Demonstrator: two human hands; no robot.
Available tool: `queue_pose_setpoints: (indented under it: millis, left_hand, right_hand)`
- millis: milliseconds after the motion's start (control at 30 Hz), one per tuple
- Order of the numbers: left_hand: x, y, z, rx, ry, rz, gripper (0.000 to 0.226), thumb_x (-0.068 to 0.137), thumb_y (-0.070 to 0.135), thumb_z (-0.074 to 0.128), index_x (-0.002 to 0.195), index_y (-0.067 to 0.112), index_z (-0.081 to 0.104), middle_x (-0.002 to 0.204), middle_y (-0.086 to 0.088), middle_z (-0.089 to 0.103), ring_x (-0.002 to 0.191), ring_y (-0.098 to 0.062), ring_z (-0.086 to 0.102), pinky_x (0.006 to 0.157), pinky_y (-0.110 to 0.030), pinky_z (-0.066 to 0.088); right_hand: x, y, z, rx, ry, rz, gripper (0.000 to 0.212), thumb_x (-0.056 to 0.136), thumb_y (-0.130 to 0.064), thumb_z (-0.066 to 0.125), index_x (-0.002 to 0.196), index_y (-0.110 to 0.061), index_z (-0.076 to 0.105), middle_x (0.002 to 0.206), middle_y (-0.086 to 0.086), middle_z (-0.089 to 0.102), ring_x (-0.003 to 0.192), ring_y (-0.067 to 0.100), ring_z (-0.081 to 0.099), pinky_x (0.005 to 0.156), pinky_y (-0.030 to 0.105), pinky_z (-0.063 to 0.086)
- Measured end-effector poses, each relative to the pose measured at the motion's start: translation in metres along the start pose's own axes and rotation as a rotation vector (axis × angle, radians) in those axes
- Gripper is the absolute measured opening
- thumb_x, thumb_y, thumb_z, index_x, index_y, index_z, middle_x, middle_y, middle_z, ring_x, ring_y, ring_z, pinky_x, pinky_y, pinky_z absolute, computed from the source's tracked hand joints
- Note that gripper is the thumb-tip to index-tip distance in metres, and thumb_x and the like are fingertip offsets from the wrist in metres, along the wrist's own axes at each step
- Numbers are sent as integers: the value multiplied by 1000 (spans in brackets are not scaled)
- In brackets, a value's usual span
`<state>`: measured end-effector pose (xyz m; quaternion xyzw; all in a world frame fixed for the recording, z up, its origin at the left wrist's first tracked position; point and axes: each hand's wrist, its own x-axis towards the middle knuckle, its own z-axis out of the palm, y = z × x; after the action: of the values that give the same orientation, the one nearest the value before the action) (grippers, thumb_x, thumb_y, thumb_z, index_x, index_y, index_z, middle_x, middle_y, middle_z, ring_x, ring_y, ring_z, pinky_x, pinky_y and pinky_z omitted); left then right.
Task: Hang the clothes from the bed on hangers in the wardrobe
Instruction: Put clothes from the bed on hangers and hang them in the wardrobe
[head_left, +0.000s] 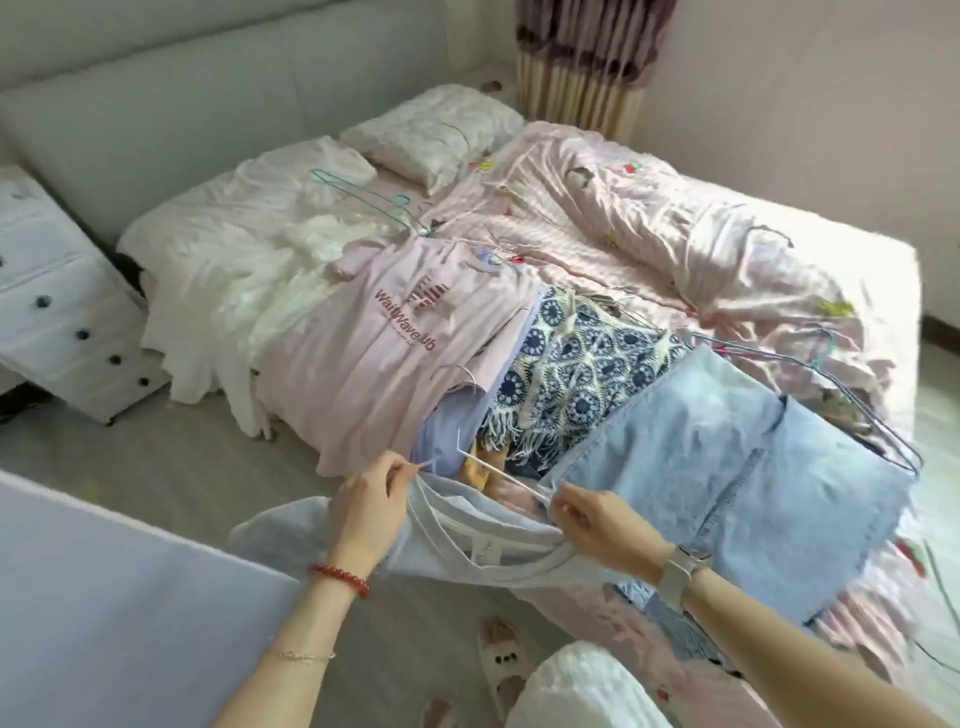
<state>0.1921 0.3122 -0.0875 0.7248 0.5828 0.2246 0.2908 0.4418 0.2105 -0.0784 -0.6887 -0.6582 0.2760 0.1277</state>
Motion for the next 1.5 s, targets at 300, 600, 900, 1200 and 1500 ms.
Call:
queue_pose_setpoints:
  millis: [300, 600, 900, 1200, 1500]
  left_hand:
    - [73, 99, 90, -9, -350, 182, 25, 93, 30, 51, 82, 11, 62, 72, -9, 62, 70, -27, 57, 63, -35, 44]
    - [195, 188, 111, -33, 14, 316, 22, 95, 25, 50, 95, 8, 64, 92, -10, 67, 87, -28, 58, 80, -41, 46]
    - [382, 228, 242, 191, -21, 276, 27, 97, 29, 41, 105, 15, 62, 113, -8, 60, 110, -26, 45, 94, -37, 25]
    - [377, 135, 377, 731, -657, 227, 58, 96, 46, 28, 147, 35, 3, 157, 2, -6, 143, -23, -10, 109, -57, -10]
    - [386, 118, 386, 788, -821, 241, 62, 95, 43, 33, 147, 36, -1, 156, 0, -13, 142, -27, -15, 110, -57, -8]
  right_hand:
    - [-51, 54, -53, -39, 357, 442, 20, 91, -34, 52, 95, -19, 64, 76, -2, 60, 79, 19, 61, 59, 24, 33]
    - [57, 102, -127, -135, 776, 370, 22, 92, -28, 53, 88, -10, 65, 77, 4, 67, 64, 18, 55, 52, 20, 28]
    - [242, 259, -171, -65, 739, 577, 24, 96, -28, 42, 101, -11, 58, 104, 10, 60, 103, 29, 50, 86, 39, 27]
    - [326, 394, -82, -56, 215, 919, 41, 97, -31, 32, 135, -16, 40, 147, 6, 31, 136, 18, 24, 109, 59, 6]
    - [324, 390, -60, -142, -32, 797, 60, 97, -44, 17, 147, -17, -1, 155, 4, -9, 142, 19, -11, 112, 53, -6]
